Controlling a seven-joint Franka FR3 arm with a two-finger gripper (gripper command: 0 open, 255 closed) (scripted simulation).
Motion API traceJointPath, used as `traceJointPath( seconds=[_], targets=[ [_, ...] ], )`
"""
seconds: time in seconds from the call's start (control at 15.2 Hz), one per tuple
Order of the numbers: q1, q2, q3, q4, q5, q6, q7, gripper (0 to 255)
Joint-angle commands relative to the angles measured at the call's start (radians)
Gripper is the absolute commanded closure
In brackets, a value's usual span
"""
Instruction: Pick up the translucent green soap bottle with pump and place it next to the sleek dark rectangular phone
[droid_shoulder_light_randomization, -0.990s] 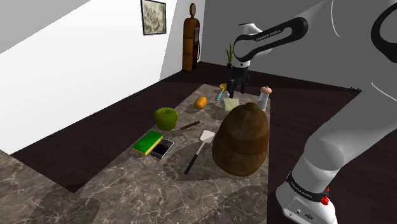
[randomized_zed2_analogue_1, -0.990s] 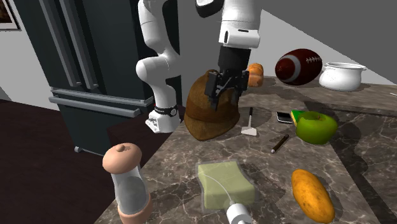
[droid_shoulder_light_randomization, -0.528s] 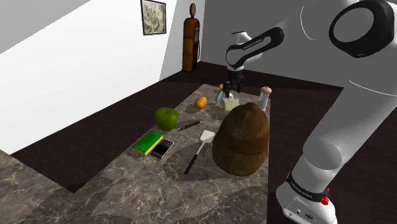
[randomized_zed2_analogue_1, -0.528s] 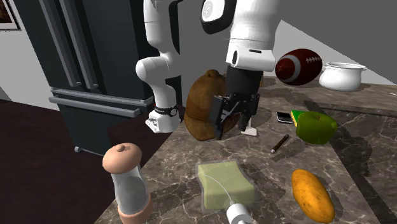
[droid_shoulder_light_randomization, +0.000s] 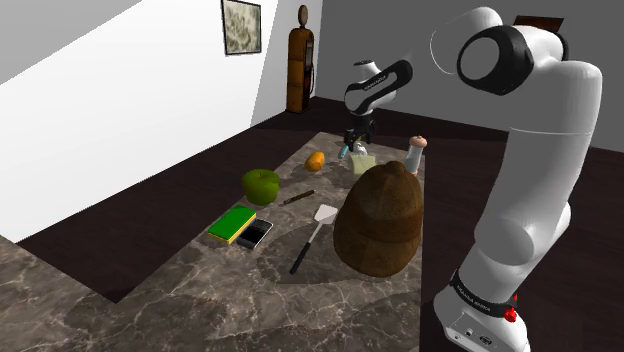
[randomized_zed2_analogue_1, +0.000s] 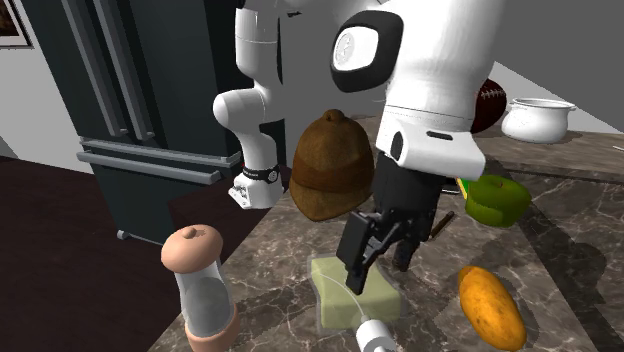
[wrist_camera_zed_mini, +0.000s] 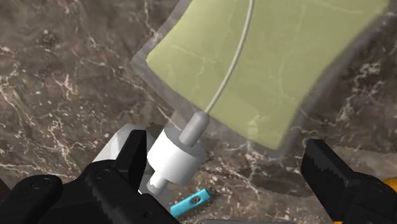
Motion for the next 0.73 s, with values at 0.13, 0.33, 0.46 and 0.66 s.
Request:
traceJointPath(
  seconds=[0.13, 0.33, 0.46, 0.66],
  targets=[
    [-0.021, 0.139, -0.016, 0.151, -0.003, 0.013, 0.0, 0],
    [-0.029, 0.172, -0.019, 0.166, -0.002, 0.034, 0.0, 0],
    [-0.033, 0.187, -0.019, 0.161, -0.002, 0.055, -0.001, 0],
    [-0.039, 0.21, -0.02, 0.154, -0.001, 0.086, -0.001, 0]
  ],
)
